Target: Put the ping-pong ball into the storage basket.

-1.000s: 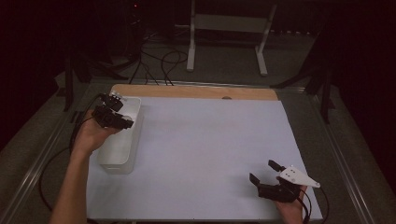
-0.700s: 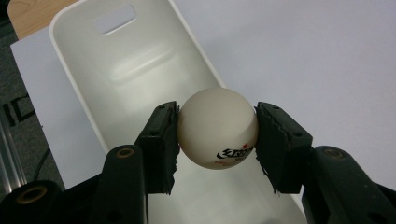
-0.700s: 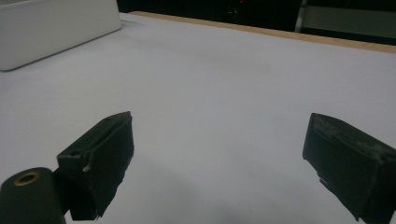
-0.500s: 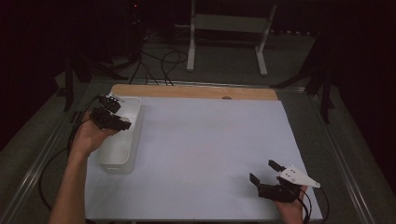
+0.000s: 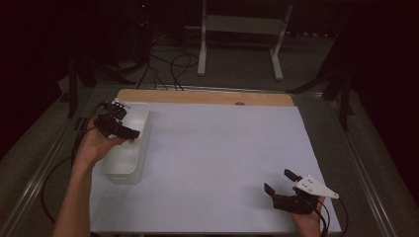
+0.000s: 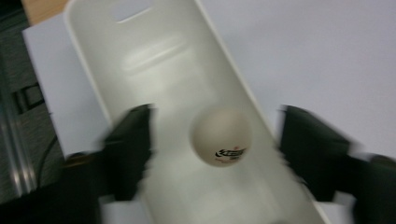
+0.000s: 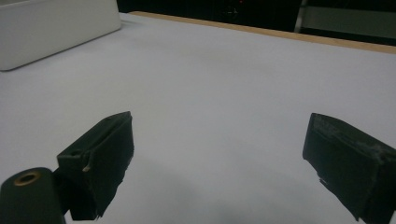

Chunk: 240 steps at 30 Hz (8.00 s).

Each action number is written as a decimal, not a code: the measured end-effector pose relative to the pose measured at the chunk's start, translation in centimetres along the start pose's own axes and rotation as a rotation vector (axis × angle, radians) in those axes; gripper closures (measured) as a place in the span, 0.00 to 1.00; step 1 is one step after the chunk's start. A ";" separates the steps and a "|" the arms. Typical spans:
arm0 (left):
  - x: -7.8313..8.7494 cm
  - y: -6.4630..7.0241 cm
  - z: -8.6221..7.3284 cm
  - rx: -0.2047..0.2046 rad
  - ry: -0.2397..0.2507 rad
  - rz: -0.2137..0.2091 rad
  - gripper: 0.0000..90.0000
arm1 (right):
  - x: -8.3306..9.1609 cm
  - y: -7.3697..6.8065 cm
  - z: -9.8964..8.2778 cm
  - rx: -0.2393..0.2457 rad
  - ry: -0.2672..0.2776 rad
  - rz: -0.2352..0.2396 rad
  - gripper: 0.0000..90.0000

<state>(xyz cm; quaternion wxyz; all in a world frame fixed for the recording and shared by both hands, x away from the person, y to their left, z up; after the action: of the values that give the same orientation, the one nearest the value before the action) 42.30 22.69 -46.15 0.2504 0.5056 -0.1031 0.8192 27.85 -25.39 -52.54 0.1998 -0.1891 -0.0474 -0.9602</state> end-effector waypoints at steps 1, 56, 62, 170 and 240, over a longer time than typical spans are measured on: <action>0.0 -0.1 0.0 0.005 0.000 0.007 0.15 | 0.0 0.0 0.0 0.000 0.000 0.000 0.09; -1.1 1.7 0.1 -0.040 0.090 -0.031 0.01 | 0.0 0.0 0.0 0.000 -0.001 0.002 0.09; -1.4 1.9 0.0 -0.040 0.108 -0.047 0.01 | 0.0 0.0 0.0 -0.002 -0.001 0.002 0.09; -1.5 9.4 -3.7 -0.206 0.472 -0.217 0.00 | -0.1 0.1 0.2 -0.008 0.008 0.005 0.09; -0.5 10.2 -9.5 -0.153 0.695 -0.231 0.01 | -1.8 -1.1 1.9 0.013 -0.003 0.052 0.09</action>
<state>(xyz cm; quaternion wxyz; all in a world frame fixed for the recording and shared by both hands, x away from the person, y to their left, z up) 29.86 17.79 -50.13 0.3984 0.1853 -0.0152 0.8982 29.53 -23.42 -51.51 0.2261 -0.1906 -0.0490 -0.9540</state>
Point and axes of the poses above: each handheld gripper's, and its own axes: x roughly backward along the jaws, z roughly out of its top, y roughly to its right, the point moved 8 cm from there along -x, roughly forward along the jaws, and after that the axes turned 10 degrees about -z, right-handed, at the moved point
